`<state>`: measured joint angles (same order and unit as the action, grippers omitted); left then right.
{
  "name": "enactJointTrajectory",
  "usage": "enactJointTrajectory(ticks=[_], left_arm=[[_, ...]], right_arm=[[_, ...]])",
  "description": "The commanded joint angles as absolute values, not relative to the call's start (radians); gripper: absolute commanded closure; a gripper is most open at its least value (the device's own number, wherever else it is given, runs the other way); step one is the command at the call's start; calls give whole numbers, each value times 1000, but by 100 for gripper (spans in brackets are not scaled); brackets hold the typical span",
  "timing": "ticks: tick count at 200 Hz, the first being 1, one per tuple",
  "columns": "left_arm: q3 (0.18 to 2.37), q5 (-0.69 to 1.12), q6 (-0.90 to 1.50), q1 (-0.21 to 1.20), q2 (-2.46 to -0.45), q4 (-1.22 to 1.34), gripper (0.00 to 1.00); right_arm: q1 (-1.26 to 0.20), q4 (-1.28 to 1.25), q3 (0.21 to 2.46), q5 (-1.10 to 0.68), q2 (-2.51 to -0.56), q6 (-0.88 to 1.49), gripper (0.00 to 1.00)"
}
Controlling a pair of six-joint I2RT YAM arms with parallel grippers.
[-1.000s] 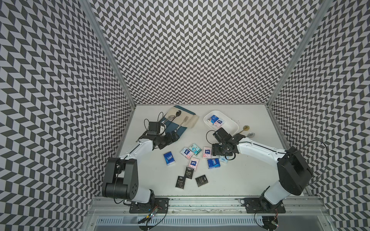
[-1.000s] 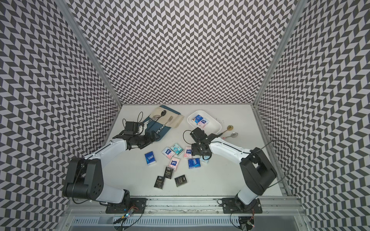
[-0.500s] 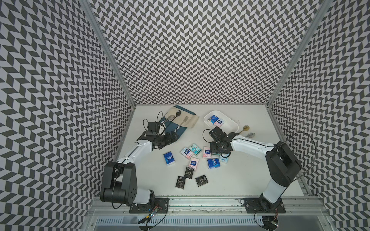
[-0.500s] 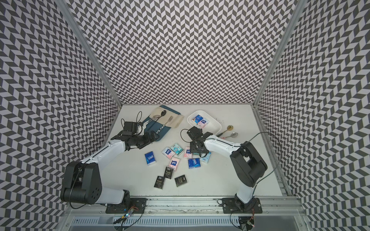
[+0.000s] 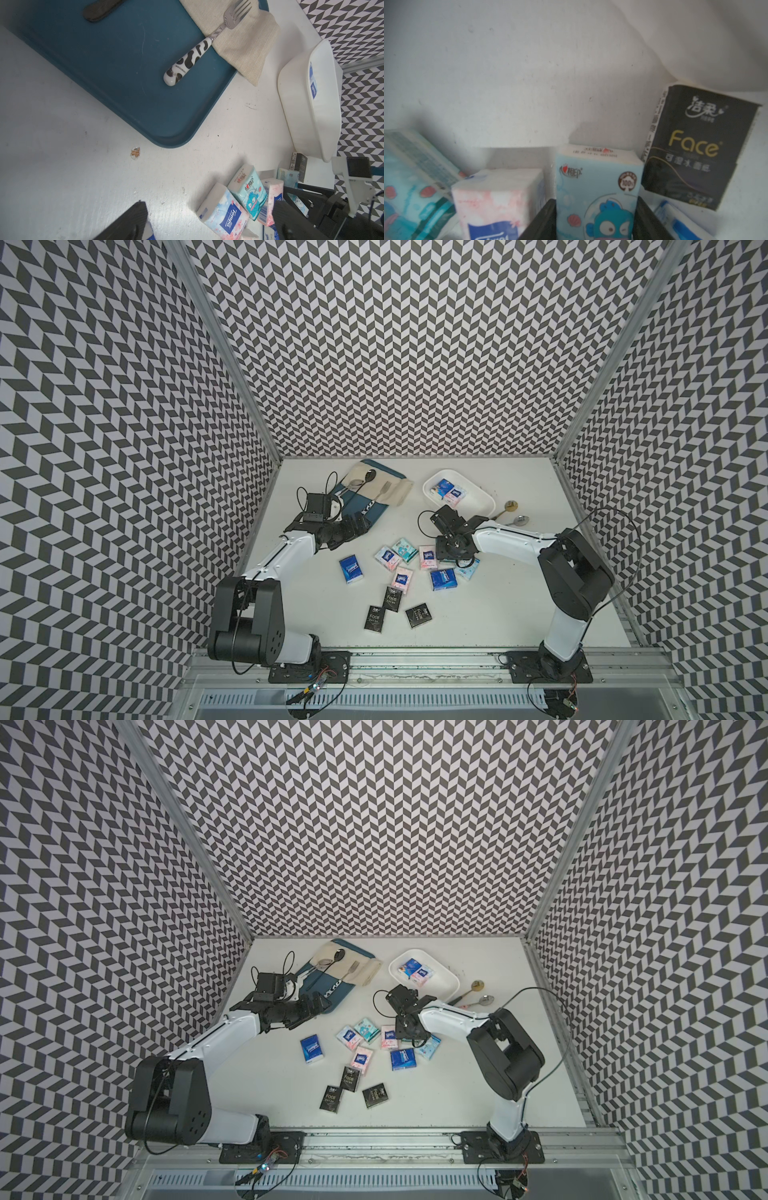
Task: Put the pocket tissues into the storage box
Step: Pick up the pocket tissues from the center of the board, then place the pocket tissues in the storage box.
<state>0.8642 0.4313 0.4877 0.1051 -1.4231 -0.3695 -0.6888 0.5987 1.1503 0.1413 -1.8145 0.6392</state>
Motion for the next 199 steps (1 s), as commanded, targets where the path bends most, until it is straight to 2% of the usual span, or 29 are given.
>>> enactJointTrajectory(ticks=[1,70,129,163,199], left_arm=[[856,422,474,109,-1396,-377,0],[889,439,505,109,-1425,-336,0],[911,491,581,115,-1445,-264,0],[908,505,598,155,-1451,-245,0],[880,505,612,190,-1438,-234,0]], right_arm=[[-686,595,1160,154,-1787,646,48],[-684,635,1215,87,-1606,606,48],[-614,589,1304,88,-1588,626,50],[-491,461,1308,77,-1635,650,51],[-343,434,1382,31,-1755,705,51]])
